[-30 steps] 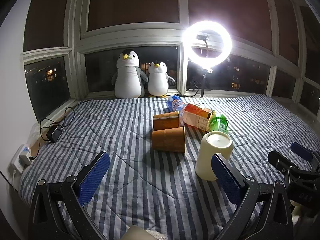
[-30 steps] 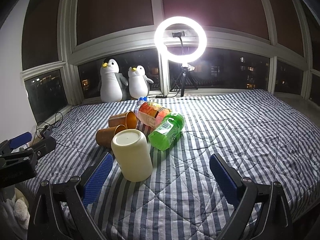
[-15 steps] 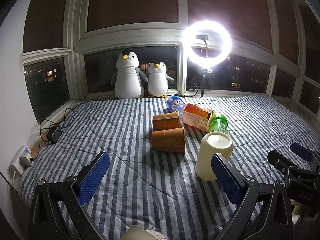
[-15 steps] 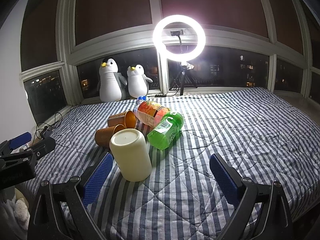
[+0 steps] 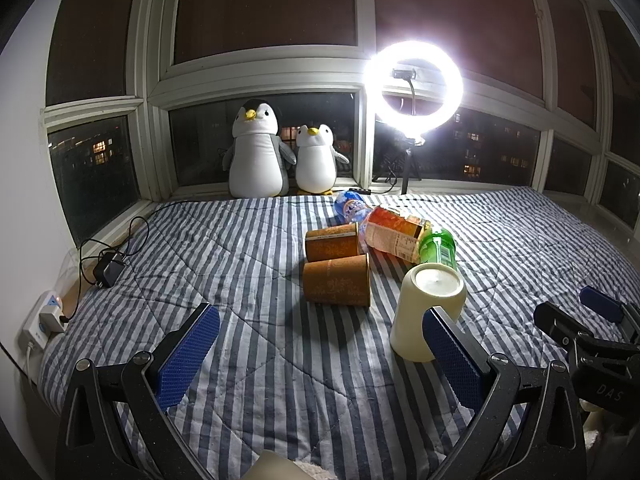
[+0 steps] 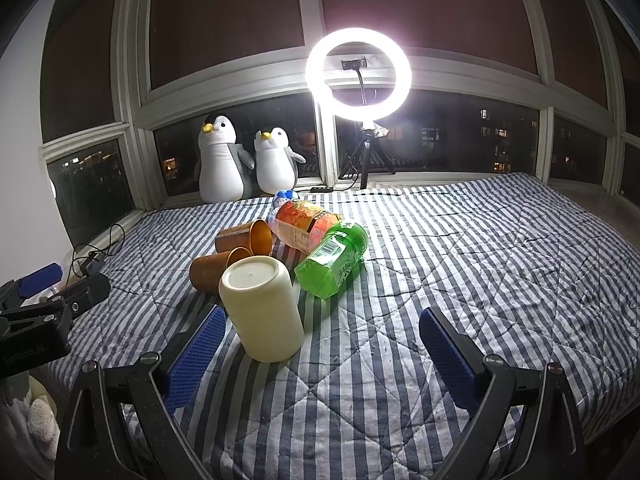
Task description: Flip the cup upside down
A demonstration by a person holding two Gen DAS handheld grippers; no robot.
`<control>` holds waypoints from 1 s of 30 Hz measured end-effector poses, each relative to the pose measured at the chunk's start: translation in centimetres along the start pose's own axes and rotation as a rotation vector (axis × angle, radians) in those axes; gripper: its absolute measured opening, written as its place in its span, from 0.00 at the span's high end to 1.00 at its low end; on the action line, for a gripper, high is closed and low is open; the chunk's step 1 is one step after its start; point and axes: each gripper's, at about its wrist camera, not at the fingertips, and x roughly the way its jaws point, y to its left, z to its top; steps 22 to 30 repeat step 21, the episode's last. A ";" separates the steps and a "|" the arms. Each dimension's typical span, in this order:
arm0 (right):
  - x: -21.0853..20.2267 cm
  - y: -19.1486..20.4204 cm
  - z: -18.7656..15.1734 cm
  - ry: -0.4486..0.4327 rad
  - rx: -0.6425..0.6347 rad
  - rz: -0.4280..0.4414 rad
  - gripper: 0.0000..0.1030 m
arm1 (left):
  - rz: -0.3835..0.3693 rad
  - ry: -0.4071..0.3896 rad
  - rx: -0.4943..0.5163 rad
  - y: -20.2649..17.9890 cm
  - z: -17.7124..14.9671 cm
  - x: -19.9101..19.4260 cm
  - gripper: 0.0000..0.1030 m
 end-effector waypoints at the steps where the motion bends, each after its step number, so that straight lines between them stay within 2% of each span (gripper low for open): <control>1: 0.0 0.0 0.0 0.001 0.001 0.001 0.07 | 0.002 -0.001 0.000 0.0 0.0 0.0 0.00; 30: 0.6 -0.2 -0.4 0.024 0.008 0.000 0.07 | -0.002 0.010 0.004 0.2 -0.3 0.5 0.00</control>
